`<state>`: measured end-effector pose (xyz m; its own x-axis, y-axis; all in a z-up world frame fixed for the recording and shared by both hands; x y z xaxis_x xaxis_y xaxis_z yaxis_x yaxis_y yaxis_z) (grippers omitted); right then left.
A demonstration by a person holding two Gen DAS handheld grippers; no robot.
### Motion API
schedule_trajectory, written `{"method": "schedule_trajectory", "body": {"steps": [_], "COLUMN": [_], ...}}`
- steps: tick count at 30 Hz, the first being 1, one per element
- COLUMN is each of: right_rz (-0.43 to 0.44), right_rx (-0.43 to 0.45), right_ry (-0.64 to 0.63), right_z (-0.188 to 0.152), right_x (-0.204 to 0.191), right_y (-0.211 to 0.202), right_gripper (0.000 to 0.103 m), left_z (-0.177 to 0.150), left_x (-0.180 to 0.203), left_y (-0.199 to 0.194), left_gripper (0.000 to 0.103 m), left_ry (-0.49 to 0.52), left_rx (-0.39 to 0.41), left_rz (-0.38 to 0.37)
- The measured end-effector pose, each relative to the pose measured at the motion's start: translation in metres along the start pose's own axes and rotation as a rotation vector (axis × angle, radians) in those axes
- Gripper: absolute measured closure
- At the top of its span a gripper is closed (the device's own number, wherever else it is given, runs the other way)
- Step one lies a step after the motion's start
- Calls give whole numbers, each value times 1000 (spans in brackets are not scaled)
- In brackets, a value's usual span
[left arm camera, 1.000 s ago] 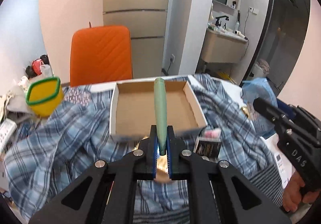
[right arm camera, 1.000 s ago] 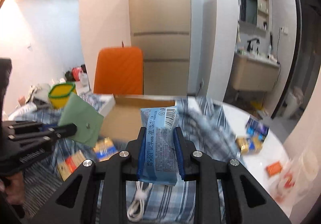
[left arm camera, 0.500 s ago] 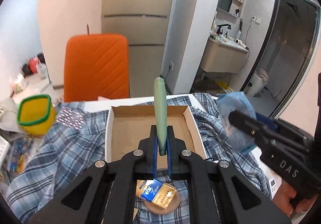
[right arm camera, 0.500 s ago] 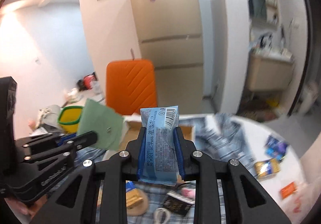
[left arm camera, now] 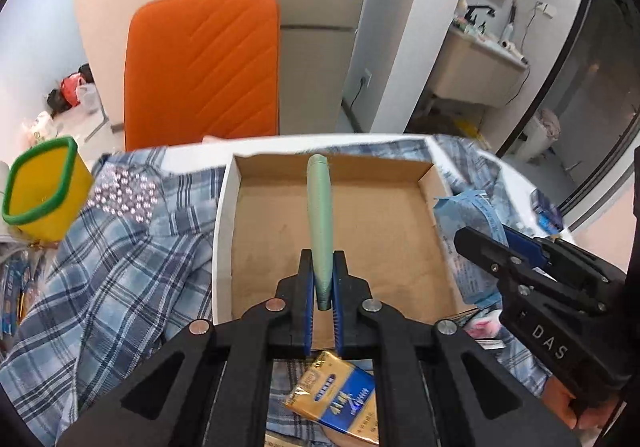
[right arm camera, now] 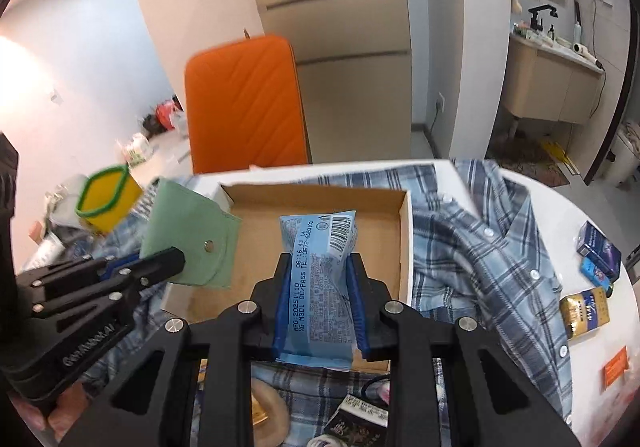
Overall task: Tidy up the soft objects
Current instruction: 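Lower the blue packet into the cardboard box and open the right tool while the left tool carries the pouch, then lower the green pouch into the box and open the left tool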
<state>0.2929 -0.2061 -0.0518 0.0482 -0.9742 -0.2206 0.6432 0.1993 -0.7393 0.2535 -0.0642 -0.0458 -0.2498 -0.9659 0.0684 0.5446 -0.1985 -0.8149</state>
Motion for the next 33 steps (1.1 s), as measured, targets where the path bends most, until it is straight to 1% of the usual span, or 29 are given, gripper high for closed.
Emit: {"method": "schedule_trajectory", "body": {"steps": [4, 7, 10, 12, 14, 16, 17, 18, 19, 21, 22, 24, 25, 26, 29, 31, 33], "right_rz": [-5, -3, -7, -7, 0, 3, -4, -13, -21, -31, -34, -39, -44, -48, -69, -101, -108], "right_rx": [-46, -78, -102, -110, -116, -109, -103, -96, -87, -67, -60, -53, -46, -43, -26, 18, 58], "right_ry": [-12, -10, 24, 28, 31, 35, 30, 25, 20, 15, 14, 16, 20, 22, 17, 16, 26], "right_z": [-10, -17, -22, -23, -23, -22, -22, -20, -19, -17, -15, -12, -11, -10, -6, 1, 7], "right_x": [0, -2, 5, 7, 9, 9, 10, 10, 11, 13, 14, 16, 19, 20, 27, 33, 37], "right_y": [24, 38, 51, 53, 53, 51, 50, 48, 47, 43, 40, 37, 35, 34, 25, 11, -6], "right_gripper": [75, 75, 75, 75, 75, 74, 73, 68, 58, 45, 45, 45, 45, 45, 45, 45, 45], "left_z": [-6, -10, -11, -11, -13, -13, -13, -13, -13, -12, -12, -10, -9, -7, -3, 0, 4], "left_x": [-5, -9, -11, -10, -9, -8, -8, -7, -7, -5, -4, -2, -1, -1, -2, -3, -2], "left_y": [15, 24, 27, 27, 30, 31, 31, 31, 30, 27, 26, 20, 18, 16, 6, -6, -19], "left_gripper": [97, 97, 97, 97, 96, 95, 94, 93, 92, 82, 78, 54, 51, 48, 48, 47, 46], "left_ry": [6, -2, -2, -15, -21, -16, -14, -13, -12, 0, 4, 4, 3, 4, 12, 22, 35], "left_rx": [-39, -71, -71, -73, -92, -98, -98, -97, -97, -90, -83, -55, -44, -36, -10, 24, 58], "left_rz": [44, 46, 53, 31, 14, 14, 14, 11, 8, 8, 10, 2, -4, -7, 14, 43, 60]}}
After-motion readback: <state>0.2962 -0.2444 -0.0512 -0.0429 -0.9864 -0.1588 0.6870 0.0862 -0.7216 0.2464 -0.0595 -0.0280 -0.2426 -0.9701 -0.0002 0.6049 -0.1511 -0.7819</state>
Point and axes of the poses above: each gripper's, at about its wrist camera, not at the fingertips, and y roughly the way its jaws point, x to its right, z to its top, the point moved 7 cm from there along y, roughly the way its jaws point, and after that the axes turned 6 degrees about y, right-handed, at the moved point
